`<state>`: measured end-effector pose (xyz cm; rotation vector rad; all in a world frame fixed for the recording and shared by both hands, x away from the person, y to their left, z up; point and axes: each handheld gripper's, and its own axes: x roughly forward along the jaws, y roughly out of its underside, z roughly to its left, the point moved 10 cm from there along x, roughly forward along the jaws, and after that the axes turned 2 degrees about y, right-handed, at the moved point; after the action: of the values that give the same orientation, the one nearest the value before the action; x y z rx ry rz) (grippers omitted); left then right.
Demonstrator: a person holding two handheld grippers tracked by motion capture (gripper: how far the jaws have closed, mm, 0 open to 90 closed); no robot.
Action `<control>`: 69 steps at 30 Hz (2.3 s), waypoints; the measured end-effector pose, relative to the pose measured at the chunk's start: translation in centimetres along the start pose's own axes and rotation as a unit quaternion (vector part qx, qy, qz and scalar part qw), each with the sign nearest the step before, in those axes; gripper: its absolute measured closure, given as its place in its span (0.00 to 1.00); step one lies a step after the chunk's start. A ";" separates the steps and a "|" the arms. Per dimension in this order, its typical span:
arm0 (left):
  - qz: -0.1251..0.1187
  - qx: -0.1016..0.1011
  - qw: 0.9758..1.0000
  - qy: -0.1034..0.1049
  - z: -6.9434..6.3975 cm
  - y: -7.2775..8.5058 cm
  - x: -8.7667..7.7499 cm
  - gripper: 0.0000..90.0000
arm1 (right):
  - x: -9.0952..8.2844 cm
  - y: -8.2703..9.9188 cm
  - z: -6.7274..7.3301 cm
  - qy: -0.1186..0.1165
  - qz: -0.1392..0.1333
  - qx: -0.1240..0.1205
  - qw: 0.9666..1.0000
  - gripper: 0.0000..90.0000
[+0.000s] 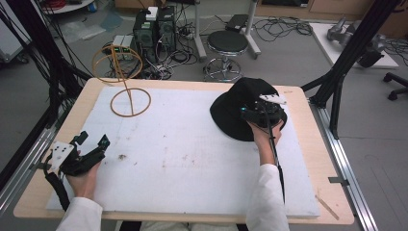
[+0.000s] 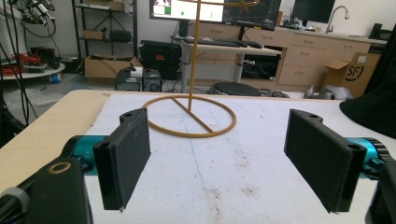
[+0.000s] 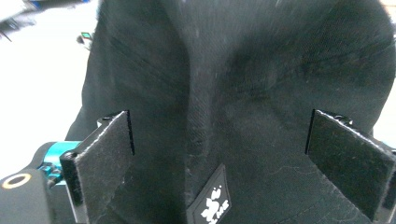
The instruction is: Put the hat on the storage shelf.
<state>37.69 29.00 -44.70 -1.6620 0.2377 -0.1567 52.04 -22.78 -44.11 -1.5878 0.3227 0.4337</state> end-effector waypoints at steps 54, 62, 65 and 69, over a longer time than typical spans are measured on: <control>0.000 -0.030 1.000 0.000 0.7 0.2 -0.3 0.26 | -4.4 -3.5 1.8 -0.044 -0.111 0.014 0.993 0.96; -0.001 -0.027 1.000 0.001 0.5 0.2 -0.3 0.26 | -6.7 -5.5 3.0 -0.080 -0.157 0.023 0.984 0.96; 0.000 -0.027 1.000 0.000 0.6 0.2 -0.4 0.26 | -7.4 -6.4 3.6 -0.088 -0.174 0.019 0.981 0.96; -0.003 -0.028 1.000 -0.001 0.6 0.1 -0.4 0.26 | -8.2 -7.6 5.0 -0.110 -0.184 0.021 0.976 0.96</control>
<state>37.41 29.68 -44.85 -1.7176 0.2384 -0.1542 47.84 -17.76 -33.76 -1.5010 -0.1324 0.3081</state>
